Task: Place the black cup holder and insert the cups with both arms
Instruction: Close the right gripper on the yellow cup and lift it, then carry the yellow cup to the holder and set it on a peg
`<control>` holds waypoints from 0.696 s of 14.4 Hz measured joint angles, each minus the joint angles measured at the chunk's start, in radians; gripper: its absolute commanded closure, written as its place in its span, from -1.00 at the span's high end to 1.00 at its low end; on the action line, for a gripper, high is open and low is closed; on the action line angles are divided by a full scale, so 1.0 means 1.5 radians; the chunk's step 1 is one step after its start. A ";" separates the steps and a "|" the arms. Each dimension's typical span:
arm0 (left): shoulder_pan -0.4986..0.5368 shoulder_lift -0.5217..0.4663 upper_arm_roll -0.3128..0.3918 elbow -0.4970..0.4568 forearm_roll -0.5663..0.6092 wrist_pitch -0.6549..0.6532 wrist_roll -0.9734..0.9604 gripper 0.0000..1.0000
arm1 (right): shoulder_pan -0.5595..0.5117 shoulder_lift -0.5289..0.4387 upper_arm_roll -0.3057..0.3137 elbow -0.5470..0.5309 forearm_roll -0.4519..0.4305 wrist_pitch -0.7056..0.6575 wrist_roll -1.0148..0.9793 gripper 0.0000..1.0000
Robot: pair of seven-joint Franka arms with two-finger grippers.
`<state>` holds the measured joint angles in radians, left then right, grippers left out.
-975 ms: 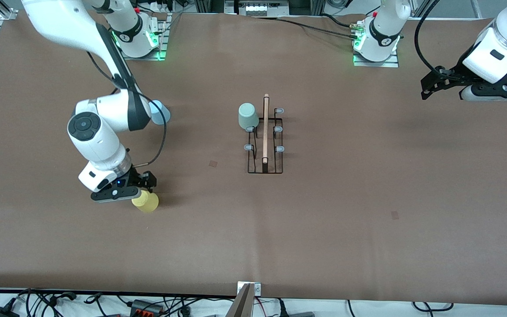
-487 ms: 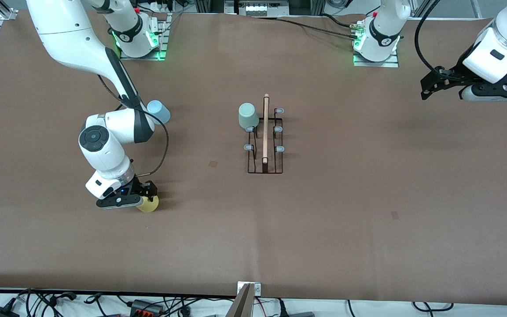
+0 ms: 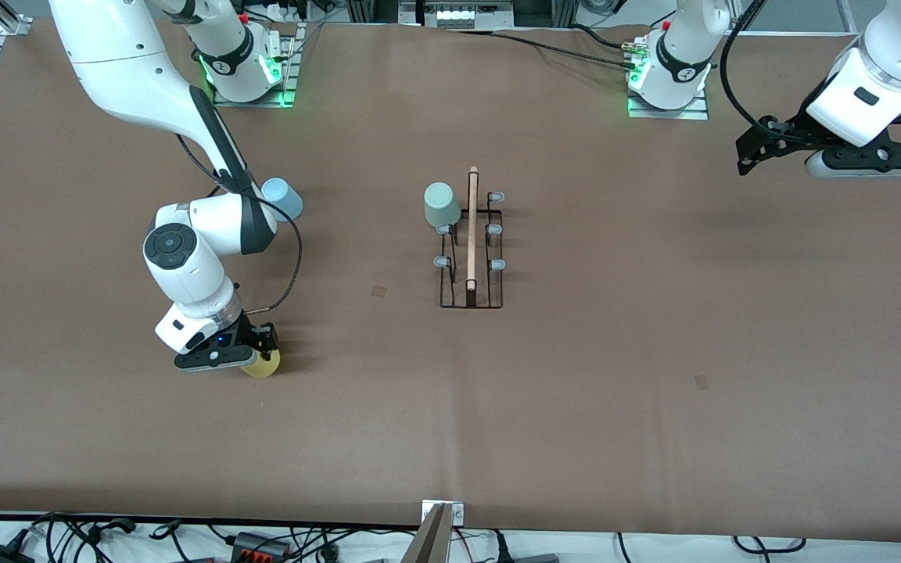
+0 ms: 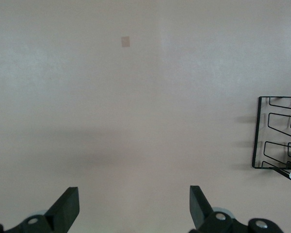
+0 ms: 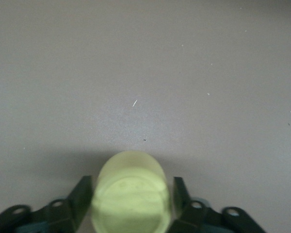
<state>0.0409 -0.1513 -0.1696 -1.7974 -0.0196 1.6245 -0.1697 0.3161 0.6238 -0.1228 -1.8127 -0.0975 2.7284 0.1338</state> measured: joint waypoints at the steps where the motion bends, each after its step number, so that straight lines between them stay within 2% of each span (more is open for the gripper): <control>1: 0.000 0.000 0.000 0.000 0.000 0.000 -0.002 1.00 | 0.001 0.000 0.000 0.001 0.000 0.000 0.000 -0.74; 4: 0.000 0.000 -0.008 0.003 0.000 -0.007 -0.004 1.00 | 0.004 -0.009 0.002 0.010 0.008 -0.022 0.003 -0.79; 7: 0.000 -0.001 -0.011 0.005 0.000 -0.012 -0.006 1.00 | 0.039 -0.064 0.004 0.031 0.076 -0.141 0.039 -0.79; 10: 0.000 -0.001 -0.012 0.006 0.000 -0.013 -0.006 1.00 | 0.110 -0.147 0.007 0.040 0.111 -0.254 0.181 -0.82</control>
<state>0.0410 -0.1522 -0.1874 -1.7889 -0.0196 1.6045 -0.1793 0.4805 0.4033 -0.1122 -1.7521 0.0683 2.3479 0.4055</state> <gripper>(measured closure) 0.000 0.339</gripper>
